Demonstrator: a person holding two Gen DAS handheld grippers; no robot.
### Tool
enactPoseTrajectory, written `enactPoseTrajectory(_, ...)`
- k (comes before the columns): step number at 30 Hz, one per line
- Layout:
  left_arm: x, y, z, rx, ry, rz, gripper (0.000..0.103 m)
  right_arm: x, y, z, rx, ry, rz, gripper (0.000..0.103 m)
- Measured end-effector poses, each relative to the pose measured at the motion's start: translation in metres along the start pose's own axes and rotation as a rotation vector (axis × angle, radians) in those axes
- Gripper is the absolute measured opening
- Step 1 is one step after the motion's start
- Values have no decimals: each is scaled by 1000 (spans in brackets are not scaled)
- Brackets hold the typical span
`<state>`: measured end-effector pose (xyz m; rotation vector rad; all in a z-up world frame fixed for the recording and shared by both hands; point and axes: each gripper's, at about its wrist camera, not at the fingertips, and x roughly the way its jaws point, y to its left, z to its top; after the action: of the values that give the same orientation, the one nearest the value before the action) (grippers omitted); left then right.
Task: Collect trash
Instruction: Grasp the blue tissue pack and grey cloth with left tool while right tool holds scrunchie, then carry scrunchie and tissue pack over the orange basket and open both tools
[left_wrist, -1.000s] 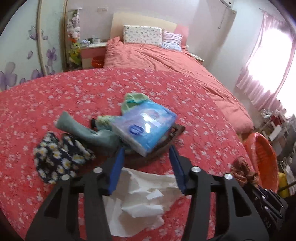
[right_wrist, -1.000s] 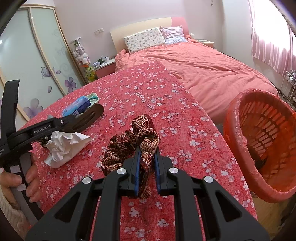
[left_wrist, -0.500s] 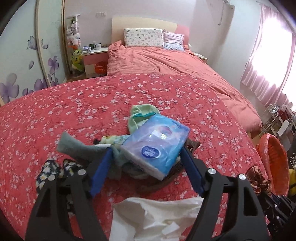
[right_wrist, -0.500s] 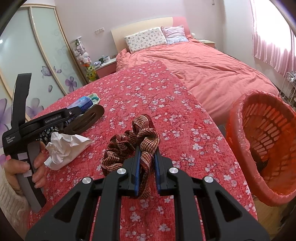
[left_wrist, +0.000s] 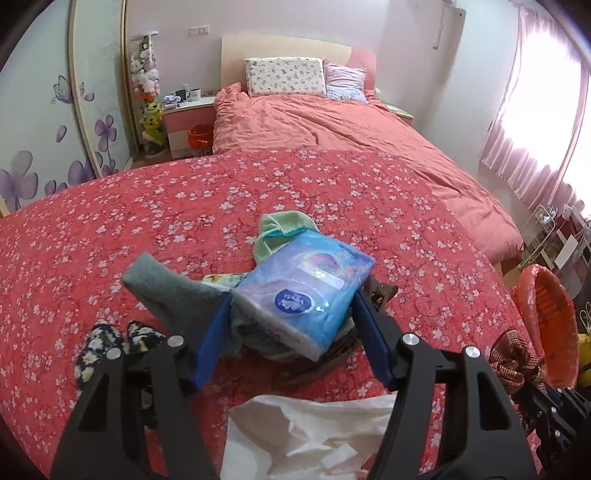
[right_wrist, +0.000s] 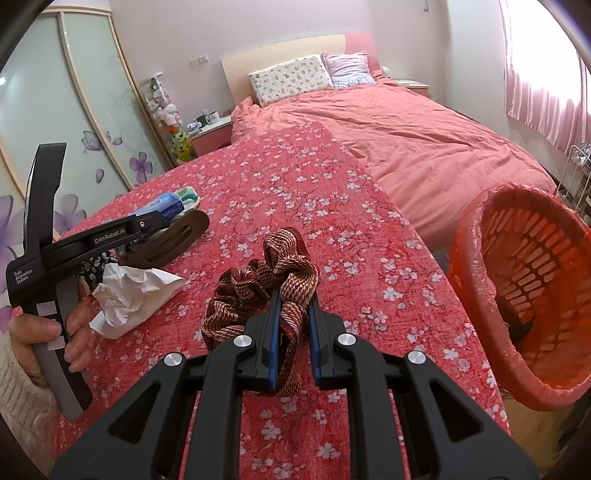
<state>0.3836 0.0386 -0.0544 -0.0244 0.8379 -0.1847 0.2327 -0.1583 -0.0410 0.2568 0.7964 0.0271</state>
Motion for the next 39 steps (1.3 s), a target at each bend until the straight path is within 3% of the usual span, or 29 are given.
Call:
enactPoseTrajectory(7, -22, 2, -2, -9, -34, 7, 63, -12, 2, 3, -2, -26, 0, 13)
enactPoseTrajectory(12, -11, 1, -14, 0, 19, 17, 65, -14, 5, -1, -7, -24, -2, 13)
enactPoseTrajectory(19, -14, -1, -15, -9, -1, 23, 61, -17, 4, 0, -10, -26, -10, 13)
enactPoseTrajectory(39, -111, -22, -8, -27, -141, 9, 61, -83, -2, 10, 2, -172, -16, 13)
